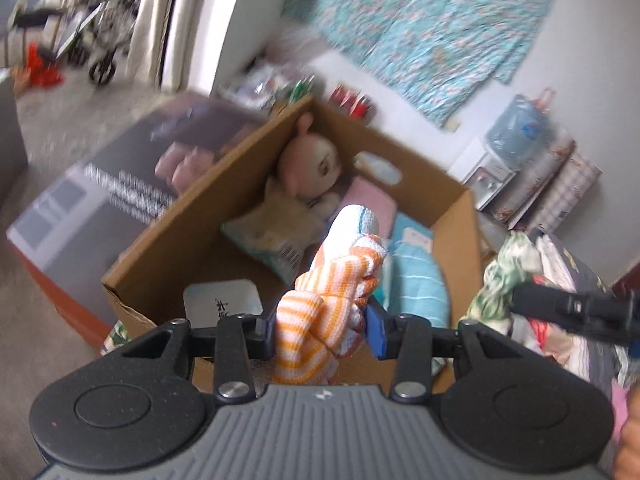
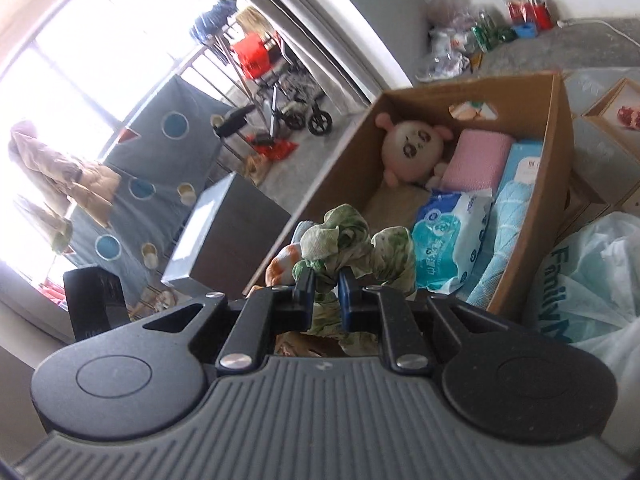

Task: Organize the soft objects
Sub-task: 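Lower the glove into the box and open the left gripper while the right gripper holds the green cloth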

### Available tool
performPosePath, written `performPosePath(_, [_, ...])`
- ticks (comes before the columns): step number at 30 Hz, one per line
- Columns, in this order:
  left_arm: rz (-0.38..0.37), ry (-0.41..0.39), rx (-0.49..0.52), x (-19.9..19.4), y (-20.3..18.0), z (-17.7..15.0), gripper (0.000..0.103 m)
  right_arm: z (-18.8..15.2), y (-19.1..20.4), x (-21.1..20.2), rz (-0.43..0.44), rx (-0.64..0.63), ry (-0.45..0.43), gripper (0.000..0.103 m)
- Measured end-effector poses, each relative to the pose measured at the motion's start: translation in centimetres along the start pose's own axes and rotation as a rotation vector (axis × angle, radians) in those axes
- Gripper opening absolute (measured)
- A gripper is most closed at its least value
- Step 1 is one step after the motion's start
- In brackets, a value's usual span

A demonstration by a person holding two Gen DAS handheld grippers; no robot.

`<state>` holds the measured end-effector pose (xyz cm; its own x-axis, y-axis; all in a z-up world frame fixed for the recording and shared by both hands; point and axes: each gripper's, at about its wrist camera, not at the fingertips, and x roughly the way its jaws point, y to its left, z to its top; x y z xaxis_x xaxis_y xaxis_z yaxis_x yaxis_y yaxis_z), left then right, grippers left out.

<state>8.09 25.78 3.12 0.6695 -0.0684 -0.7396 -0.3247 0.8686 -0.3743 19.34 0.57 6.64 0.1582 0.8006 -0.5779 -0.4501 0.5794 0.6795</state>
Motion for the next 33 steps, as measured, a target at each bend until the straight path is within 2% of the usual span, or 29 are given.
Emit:
performPosePath(8, [-0.028, 0.059, -0.139, 4.8, 0.6, 1.5, 0.043, 0.4, -2.7, 2.1, -0.026, 0.045, 0.037, 0.012])
performPosePath(11, [0.024, 0.048, -0.154, 6.5, 0.8, 1.7, 0.043, 0.5, -3.1, 2.5, -0.028, 0.047, 0.044, 0.012])
performPosePath(13, [0.033, 0.063, -0.182, 7.6, 1.5, 1.7, 0.045, 0.4, -3.3, 2.6, -0.031, 0.05, 0.049, 0.012])
performPosePath(16, [-0.011, 0.106, -0.221, 8.3, 2.3, 1.6, 0.054, 0.3, -3.5, 2.8, -0.04, 0.049, 0.054, 0.013])
performPosePath(27, [0.021, -0.012, -0.168, 3.9, 2.5, 1.4, 0.057, 0.2, -2.4, 4.3, -0.066, 0.024, 0.096, 0.014])
performPosePath(33, [0.034, -0.074, -0.133, 0.8, 2.5, 0.6, 0.06, -0.5, -1.0, 7.1, -0.116, -0.033, 0.219, 0.019])
